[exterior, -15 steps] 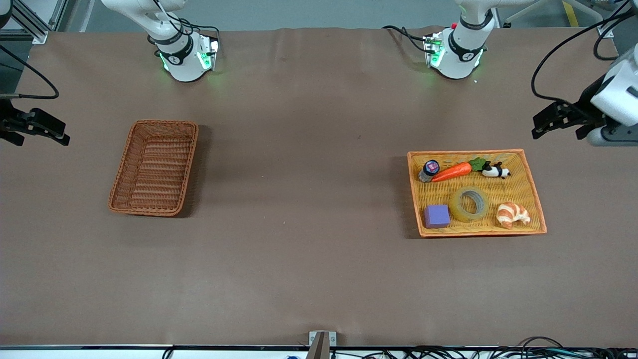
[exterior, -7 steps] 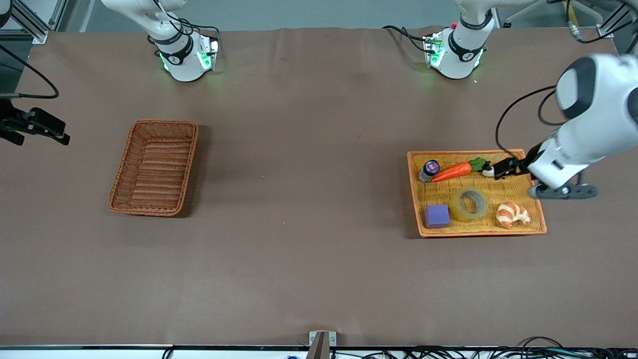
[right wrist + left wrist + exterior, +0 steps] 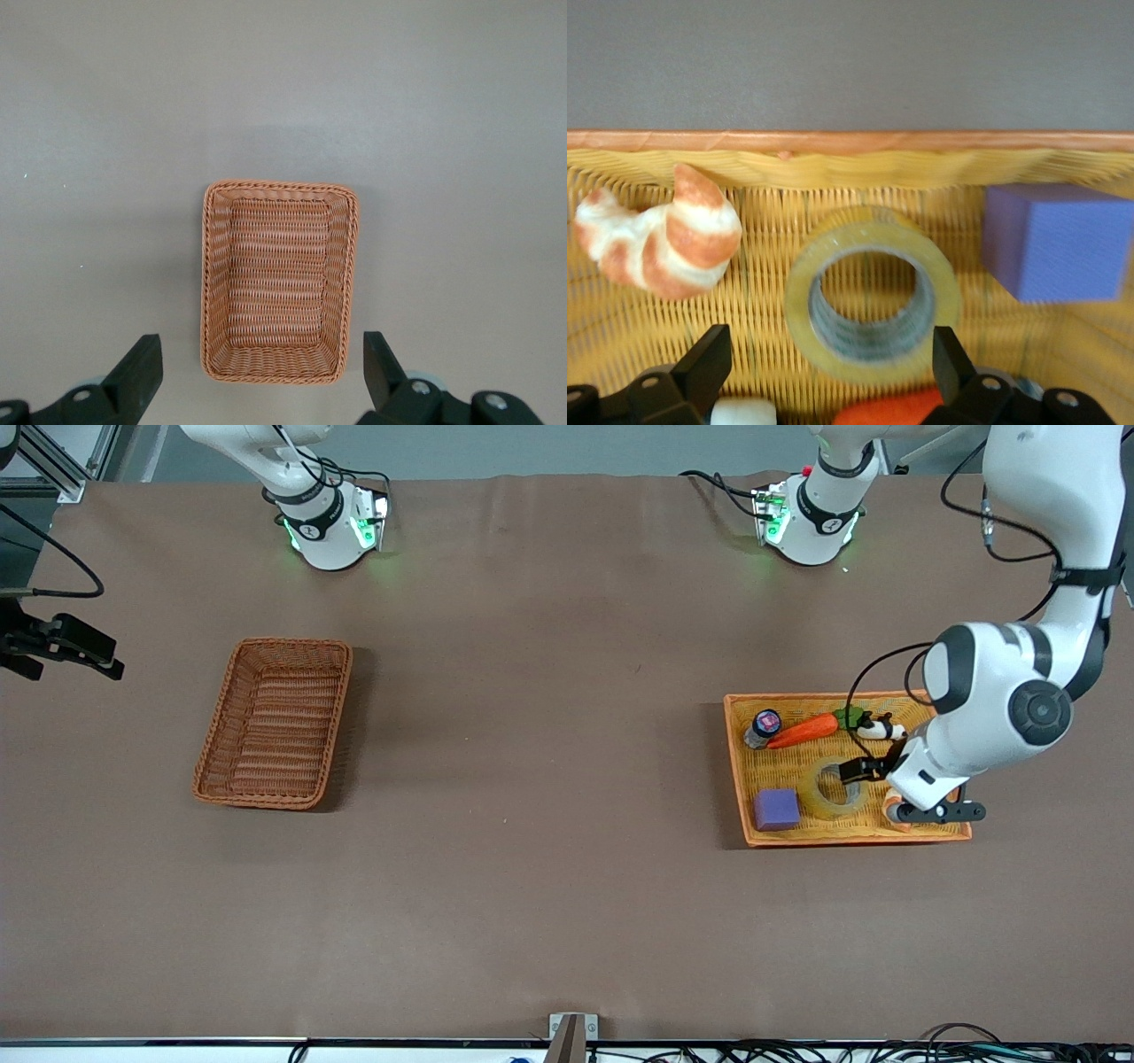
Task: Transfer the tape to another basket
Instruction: 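Reach the left gripper down to the yellow tape roll and grasp it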
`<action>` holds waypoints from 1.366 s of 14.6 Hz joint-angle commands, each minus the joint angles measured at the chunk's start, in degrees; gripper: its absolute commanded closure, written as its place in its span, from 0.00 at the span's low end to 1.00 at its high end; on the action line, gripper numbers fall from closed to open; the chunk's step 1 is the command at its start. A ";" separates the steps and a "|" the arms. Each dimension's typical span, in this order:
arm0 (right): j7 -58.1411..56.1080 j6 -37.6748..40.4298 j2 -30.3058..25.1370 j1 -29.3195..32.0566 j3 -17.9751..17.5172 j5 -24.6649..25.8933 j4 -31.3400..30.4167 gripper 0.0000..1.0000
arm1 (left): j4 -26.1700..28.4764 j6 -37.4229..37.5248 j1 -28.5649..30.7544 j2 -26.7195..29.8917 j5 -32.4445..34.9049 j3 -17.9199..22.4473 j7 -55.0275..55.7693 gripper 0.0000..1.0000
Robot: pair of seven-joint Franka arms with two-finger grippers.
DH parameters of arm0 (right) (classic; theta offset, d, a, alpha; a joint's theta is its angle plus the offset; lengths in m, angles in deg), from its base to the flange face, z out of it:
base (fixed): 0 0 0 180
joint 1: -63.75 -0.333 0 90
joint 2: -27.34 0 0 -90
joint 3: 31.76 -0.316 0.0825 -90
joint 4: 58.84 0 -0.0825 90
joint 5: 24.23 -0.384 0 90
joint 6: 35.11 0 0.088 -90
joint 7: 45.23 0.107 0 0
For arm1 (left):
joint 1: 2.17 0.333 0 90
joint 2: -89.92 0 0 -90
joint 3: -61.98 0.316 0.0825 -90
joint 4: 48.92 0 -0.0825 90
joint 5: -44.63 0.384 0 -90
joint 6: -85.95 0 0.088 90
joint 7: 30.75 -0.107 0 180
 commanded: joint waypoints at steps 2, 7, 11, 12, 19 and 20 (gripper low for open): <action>0.65 0.56 -0.88 0.80 -0.34 -1.16 -0.24 0.00 | 1.41 -3.56 0.27 -2.20 1.00 1.31 0.39 0.07; 0.65 0.56 -0.88 0.62 -0.52 -1.16 -0.24 0.00 | 4.32 -13.86 0.27 -6.86 1.00 1.58 0.39 0.45; 0.74 0.64 -0.88 0.62 -0.61 -1.16 -0.24 0.00 | 4.67 -13.42 0.27 -5.55 1.00 1.58 0.31 1.00; 0.74 0.47 -0.88 0.53 -0.61 -1.16 -0.24 0.00 | 4.85 -13.42 0.27 -4.85 1.00 1.58 0.31 1.00; 0.65 0.64 -0.88 0.71 -0.52 -1.16 -0.32 0.00 | 1.88 1.04 -0.34 7.63 1.00 -0.17 0.57 1.00; 0.65 0.56 -0.88 0.71 -0.52 -1.16 -0.32 0.00 | -1.19 5.87 -0.34 8.16 0.91 -2.88 0.83 1.00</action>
